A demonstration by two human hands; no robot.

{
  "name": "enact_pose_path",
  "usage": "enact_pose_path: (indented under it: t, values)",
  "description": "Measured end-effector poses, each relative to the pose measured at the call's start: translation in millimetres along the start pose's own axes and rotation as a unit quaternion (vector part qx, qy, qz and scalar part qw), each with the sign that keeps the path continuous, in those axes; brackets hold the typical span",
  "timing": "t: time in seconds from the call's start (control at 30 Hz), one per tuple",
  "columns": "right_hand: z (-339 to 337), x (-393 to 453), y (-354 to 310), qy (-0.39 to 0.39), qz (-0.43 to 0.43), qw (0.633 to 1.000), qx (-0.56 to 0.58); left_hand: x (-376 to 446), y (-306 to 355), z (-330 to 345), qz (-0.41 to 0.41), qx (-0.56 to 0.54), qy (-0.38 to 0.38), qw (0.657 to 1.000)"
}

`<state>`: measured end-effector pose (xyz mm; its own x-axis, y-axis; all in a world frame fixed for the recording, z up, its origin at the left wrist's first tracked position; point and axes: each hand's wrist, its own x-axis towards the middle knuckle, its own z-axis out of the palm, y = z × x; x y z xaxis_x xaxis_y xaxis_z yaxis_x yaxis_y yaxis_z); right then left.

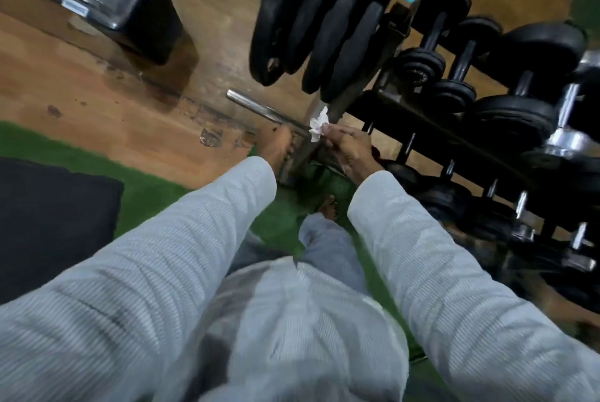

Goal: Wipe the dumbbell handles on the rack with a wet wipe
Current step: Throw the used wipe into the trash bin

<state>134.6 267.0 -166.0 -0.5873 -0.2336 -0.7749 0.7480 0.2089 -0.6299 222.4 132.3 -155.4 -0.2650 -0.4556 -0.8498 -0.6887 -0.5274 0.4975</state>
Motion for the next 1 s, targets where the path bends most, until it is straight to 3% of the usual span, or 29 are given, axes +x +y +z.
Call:
enact_pose_path:
  t: [0.13, 0.4, 0.73, 1.0]
  values:
    - [75.4, -33.5, 1.3, 0.005, 0.003, 0.999, 0.046, -5.1, 17.3, -80.5, 0.011, -0.016, -0.004, 1.000]
    - [232.6, -69.8, -13.6, -0.059, 0.025, 0.995, 0.072, 13.7, 66.2, -230.9, 0.030, -0.070, 0.013, 0.997]
    - [378.8, -40.0, -59.8, -0.101, 0.014, 0.995, 0.003, 39.1, 135.2, -314.1, 0.029, -0.142, 0.031, 0.989]
    - [503.0, 11.1, -110.8, -0.163, 0.033, 0.981, -0.096, 86.2, 211.8, -393.7, 0.010, -0.176, 0.128, 0.976]
